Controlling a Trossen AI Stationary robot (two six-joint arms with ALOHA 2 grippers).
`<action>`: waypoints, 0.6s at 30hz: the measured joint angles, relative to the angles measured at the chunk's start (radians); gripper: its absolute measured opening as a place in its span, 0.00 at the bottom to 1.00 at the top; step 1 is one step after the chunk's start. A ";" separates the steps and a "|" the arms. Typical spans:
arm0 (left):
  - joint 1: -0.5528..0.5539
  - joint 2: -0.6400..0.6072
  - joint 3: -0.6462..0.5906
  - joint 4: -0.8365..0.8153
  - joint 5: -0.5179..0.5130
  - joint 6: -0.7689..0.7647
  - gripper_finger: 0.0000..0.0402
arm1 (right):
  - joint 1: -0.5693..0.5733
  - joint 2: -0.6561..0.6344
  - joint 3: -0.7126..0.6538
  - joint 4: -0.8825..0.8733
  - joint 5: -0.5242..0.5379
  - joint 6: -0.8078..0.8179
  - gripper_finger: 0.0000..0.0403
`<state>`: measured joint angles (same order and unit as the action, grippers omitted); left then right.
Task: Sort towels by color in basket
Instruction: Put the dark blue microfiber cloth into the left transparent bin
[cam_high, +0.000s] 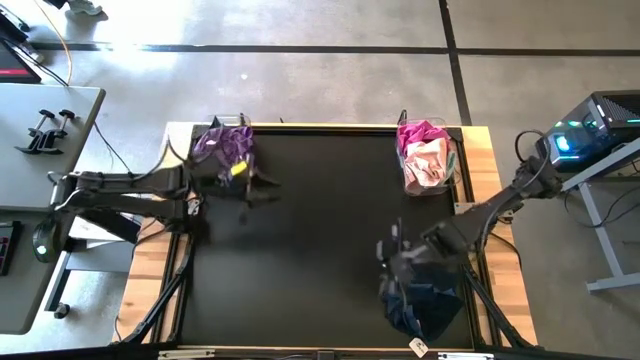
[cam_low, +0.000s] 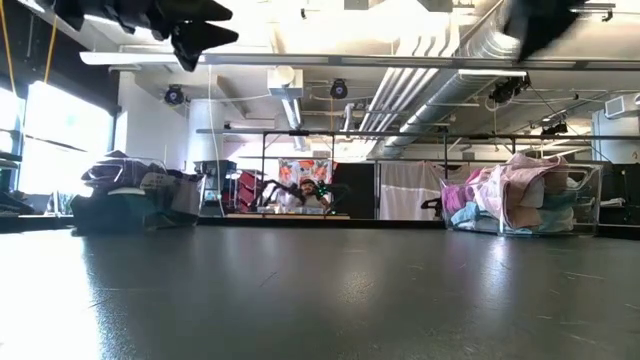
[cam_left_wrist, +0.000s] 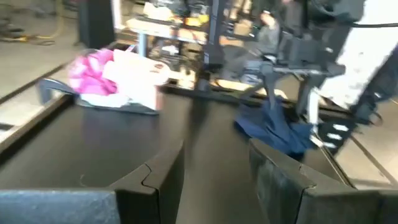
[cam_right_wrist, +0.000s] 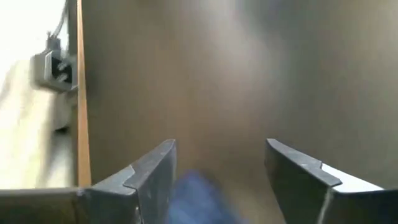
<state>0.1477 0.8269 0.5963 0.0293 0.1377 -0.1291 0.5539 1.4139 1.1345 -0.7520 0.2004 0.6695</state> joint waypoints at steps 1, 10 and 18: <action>-0.024 0.009 -0.021 0.031 -0.007 0.000 0.40 | 0.026 0.000 -0.014 -0.006 -0.014 0.071 0.59; -0.166 0.096 -0.112 0.170 -0.158 0.003 0.40 | 0.240 0.001 -0.236 0.075 -0.018 0.420 0.66; -0.204 0.162 -0.116 0.187 -0.210 0.003 0.40 | 0.337 0.001 -0.461 0.350 -0.040 0.334 0.66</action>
<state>-0.0564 0.9893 0.4805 0.2166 -0.0723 -0.1265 0.8908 1.4151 0.6732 -0.4023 0.1601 1.0034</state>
